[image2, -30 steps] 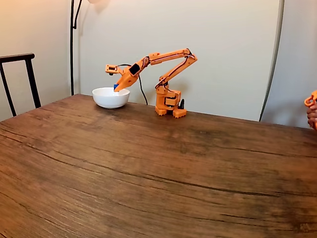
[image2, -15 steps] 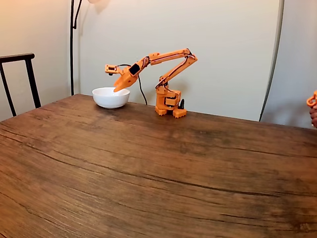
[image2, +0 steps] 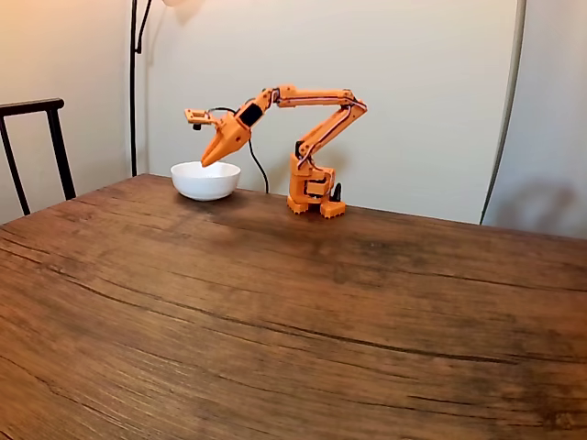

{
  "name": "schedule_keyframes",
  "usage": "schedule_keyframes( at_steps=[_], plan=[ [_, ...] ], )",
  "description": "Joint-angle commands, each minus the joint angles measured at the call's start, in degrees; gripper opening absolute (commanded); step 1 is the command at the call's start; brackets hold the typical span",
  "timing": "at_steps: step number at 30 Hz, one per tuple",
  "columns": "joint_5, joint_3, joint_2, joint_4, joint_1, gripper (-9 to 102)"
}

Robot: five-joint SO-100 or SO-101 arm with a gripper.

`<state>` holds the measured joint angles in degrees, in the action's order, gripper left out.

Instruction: Grasp the cube and drop it in the bowl

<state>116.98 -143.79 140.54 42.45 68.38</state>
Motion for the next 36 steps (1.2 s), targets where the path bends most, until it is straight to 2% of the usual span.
schedule_keyframes(
  at_steps=[1, 7, 22, 30, 36],
  plan=[
    [-0.3, 7.1, 1.3, 4.1, -5.6, 5],
    [-0.3, 12.4, 1.4, 9.5, -16.9, 5],
    [-0.3, 8.2, 3.0, 9.0, -35.8, 5],
    [-0.3, -6.7, 23.8, 9.8, -37.5, 5],
    [-2.3, -19.9, 41.7, 9.8, -43.9, 5]
  ],
)
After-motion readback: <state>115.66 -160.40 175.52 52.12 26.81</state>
